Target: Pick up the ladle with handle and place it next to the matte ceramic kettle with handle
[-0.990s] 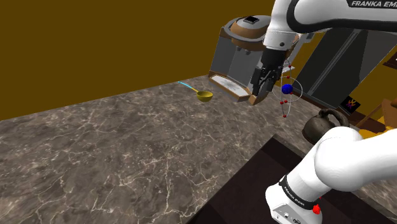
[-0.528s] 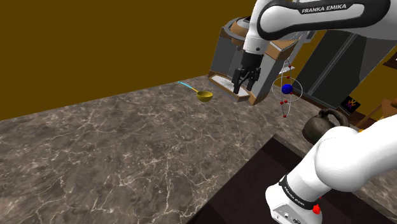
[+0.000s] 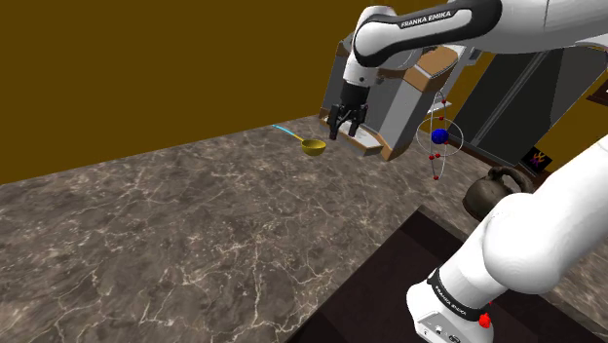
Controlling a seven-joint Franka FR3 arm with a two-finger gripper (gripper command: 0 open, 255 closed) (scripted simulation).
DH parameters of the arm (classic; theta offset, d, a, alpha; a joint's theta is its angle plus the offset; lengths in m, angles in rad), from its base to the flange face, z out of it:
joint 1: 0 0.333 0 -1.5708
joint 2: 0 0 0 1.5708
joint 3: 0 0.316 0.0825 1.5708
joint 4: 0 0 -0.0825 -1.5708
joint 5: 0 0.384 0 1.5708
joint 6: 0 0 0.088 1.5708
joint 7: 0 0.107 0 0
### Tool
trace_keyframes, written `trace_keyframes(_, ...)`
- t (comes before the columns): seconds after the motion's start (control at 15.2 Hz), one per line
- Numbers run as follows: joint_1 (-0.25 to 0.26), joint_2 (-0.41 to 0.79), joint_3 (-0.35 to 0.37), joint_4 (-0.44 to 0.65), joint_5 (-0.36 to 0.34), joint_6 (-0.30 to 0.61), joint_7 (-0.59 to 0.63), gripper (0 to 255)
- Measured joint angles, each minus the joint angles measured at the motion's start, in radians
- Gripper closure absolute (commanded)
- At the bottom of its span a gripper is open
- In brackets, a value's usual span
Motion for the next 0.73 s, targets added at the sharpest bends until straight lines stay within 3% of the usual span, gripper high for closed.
trace_keyframes(0.73, -0.023, 0.442, 0.005, 0.41, 0.16, 0.043, -0.142, 0)
